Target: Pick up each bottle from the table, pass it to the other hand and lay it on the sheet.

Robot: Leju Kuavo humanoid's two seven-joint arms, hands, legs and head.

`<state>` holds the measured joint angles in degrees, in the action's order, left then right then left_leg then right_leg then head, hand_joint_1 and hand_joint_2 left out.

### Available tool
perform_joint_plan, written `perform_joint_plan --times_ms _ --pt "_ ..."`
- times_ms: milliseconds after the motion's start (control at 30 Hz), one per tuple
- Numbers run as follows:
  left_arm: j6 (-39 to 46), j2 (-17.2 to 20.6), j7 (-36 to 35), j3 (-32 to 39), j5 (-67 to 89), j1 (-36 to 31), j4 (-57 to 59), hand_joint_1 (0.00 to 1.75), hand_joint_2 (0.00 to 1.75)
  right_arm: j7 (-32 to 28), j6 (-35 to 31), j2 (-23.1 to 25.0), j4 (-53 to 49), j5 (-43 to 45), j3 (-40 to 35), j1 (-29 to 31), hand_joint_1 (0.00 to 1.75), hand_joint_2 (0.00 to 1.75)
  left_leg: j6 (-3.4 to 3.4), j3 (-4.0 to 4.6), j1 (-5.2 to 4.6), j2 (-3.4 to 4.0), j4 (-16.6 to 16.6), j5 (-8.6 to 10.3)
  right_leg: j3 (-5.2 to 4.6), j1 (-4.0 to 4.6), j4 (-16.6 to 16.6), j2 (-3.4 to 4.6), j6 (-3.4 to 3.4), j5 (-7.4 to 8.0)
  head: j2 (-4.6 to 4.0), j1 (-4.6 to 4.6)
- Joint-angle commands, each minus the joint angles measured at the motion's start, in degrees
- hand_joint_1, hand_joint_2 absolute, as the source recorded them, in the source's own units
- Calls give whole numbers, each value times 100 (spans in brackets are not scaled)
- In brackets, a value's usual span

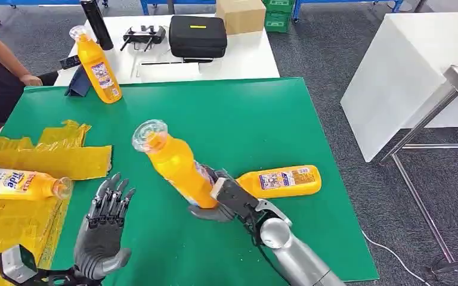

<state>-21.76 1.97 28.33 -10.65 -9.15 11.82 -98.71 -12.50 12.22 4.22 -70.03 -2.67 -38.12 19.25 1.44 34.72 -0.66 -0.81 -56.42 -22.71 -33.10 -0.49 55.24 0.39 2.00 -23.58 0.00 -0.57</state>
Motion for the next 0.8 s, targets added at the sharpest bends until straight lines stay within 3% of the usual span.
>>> perform_joint_plan --times_ms 33,333,800 --pt "341 151 2 -188 533 -312 415 0 175 171 268 508 972 -562 -1720 535 175 175 -18 -19 7 23 -1 -11 16 7 -1 15 -10 -6 0 -2" --pt "399 145 67 172 494 -37 431 0 175 177 167 379 308 -1151 -2944 523 175 175 -11 4 7 14 -2 -9 -7 6 -1 8 -7 -7 0 -2" --pt "282 148 37 215 420 -64 523 0 175 101 148 289 382 -1073 -2981 760 175 175 -12 9 2 -7 2 -3 -8 1 -3 -10 -8 -7 0 -2"
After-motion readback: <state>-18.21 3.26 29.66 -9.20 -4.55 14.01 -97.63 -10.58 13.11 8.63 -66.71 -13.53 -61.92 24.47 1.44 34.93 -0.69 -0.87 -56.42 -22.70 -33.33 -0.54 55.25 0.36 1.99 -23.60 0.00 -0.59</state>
